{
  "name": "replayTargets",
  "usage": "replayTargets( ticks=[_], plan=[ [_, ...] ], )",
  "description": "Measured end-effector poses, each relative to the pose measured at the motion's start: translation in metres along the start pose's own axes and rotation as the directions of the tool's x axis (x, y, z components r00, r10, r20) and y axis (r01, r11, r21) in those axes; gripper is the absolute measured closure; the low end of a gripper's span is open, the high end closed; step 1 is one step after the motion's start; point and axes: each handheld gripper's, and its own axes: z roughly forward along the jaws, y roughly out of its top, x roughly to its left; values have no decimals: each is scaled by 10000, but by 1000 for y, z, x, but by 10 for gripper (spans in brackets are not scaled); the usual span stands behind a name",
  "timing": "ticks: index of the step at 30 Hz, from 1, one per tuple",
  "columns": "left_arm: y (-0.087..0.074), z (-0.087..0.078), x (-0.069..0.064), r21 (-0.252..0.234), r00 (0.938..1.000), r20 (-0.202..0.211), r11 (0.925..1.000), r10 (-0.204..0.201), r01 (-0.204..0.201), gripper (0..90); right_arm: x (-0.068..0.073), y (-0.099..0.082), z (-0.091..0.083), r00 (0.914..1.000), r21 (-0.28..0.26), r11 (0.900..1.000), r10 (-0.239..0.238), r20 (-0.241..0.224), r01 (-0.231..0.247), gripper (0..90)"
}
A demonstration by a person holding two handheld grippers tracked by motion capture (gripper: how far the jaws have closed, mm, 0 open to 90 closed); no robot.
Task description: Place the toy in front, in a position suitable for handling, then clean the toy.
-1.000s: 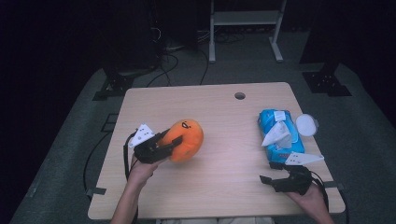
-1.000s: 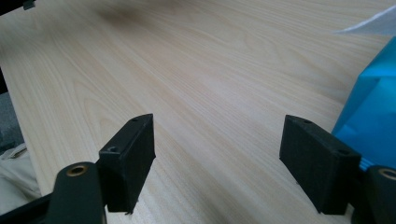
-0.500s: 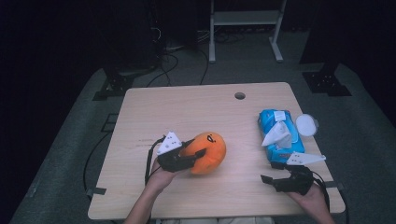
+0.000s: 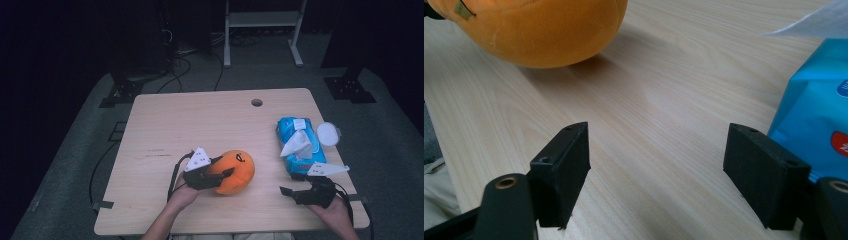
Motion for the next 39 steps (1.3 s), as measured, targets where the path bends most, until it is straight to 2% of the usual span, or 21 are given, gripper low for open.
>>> replayTargets(
  ticks=[7, 10, 11, 12, 16, 19, 23, 26, 27, 30, 34, 39],
  plan=[
    [-5, 9, -3, 213, 9997, 249, 9997, 85, -90, 478, -1, 1, -5, 9998, -256, 9996, 110, 155, -106, 254],
    [-12, 18, -7, 571, 9983, 588, 9983, 63, -96, 436, 0, 2, -7, 9997, -351, 9993, 113, 233, -104, 254],
    [-12, 18, -8, 521, 9982, 594, 9986, 93, -124, 389, 0, 2, -7, 9997, -374, 9992, 130, 230, -121, 254],
    [-10, 18, -9, 537, 9984, 557, 9985, 58, -88, 286, 0, 3, -7, 9998, -426, 9991, 63, 198, -55, 254],
    [-4, 9, -7, 256, 9985, 529, 9996, -129, 116, 220, 4, 7, -6, 10000, -529, 9986, -3, 86, 7, 254],
    [-6, 6, -5, 476, 9994, 332, 9989, -6, -10, 192, 7, 14, -4, 9997, -635, 9978, -198, 160, 208, 254],
    [-9, 3, -2, 567, 9995, 278, 9983, -137, 121, 182, 3, 25, -9, 9974, -837, 9953, -448, 562, 495, 254],
    [-8, 1, -4, 570, 9997, 242, 9983, -96, 83, 170, -3, 39, -18, 9924, -1130, 9907, -640, 1048, 758, 254],
    [-8, 0, -5, 608, 9997, 230, 9981, 13, -27, 170, -6, 45, -22, 9890, -1327, 9873, -704, 1297, 877, 254],
    [-7, -2, -8, 635, 9997, 206, 9979, 107, -120, 164, -17, 55, -28, 9771, -1366, 9849, -783, 1979, 1066, 254],
    [-9, -2, -8, 734, 9997, 212, 9972, 155, -171, 164, -36, 63, -29, 9642, -1346, 9869, -518, 2602, 893, 254],
    [-10, -2, -8, 807, 9994, 223, 9964, 249, -266, 162, -56, 66, -14, 9486, -942, 9932, -361, 3145, 690, 254]
  ],
)
